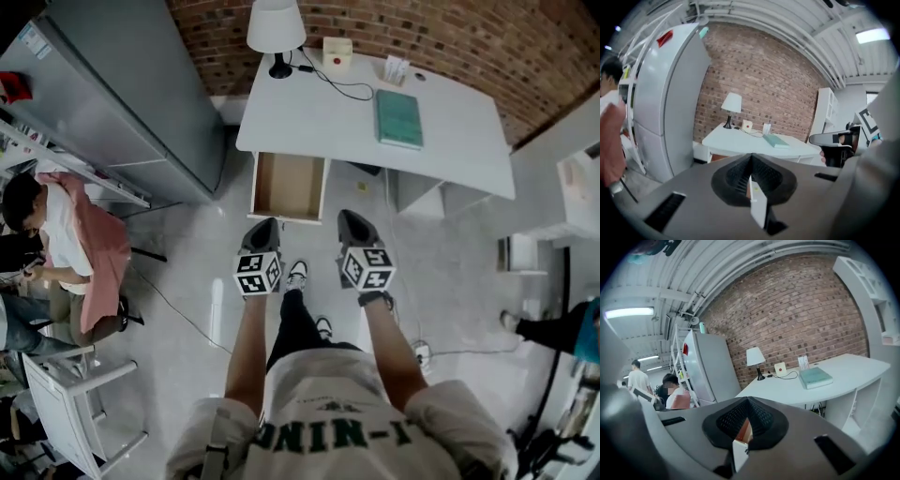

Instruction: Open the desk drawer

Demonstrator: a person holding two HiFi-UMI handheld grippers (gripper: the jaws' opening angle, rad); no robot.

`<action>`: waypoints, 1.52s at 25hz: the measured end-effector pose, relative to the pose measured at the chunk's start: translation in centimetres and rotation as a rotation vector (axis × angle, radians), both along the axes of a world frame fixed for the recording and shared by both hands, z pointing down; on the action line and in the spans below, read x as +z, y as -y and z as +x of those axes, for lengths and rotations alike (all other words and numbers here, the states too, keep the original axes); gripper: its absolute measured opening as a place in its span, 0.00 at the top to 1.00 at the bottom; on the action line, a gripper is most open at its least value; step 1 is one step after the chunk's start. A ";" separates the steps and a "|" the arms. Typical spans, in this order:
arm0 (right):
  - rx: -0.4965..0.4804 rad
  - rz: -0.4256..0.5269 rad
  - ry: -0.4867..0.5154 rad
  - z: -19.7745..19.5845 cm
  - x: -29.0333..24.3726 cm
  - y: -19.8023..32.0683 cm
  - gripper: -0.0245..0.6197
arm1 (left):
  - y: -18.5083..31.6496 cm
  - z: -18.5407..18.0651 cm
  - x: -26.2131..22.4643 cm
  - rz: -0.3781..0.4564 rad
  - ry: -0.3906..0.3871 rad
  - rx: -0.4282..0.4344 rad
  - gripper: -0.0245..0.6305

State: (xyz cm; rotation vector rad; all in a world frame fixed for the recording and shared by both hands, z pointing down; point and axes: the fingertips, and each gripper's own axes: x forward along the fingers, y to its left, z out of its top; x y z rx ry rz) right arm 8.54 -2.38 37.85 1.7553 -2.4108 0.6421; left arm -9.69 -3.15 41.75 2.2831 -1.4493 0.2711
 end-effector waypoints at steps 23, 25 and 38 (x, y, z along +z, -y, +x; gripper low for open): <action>0.007 0.264 -0.104 -0.1 -11.9 -7.5 0.97 | -7.7 1.5 -17.3 0.397 0.160 -0.018 0.96; 0.009 0.266 -0.111 -0.3 -11.8 -7.9 0.97 | -8.1 1.1 -17.3 0.395 0.144 -0.020 0.96; 0.026 0.229 -0.094 0.4 -10.7 -4.6 0.97 | -4.0 2.2 -13.5 0.275 0.049 0.024 0.96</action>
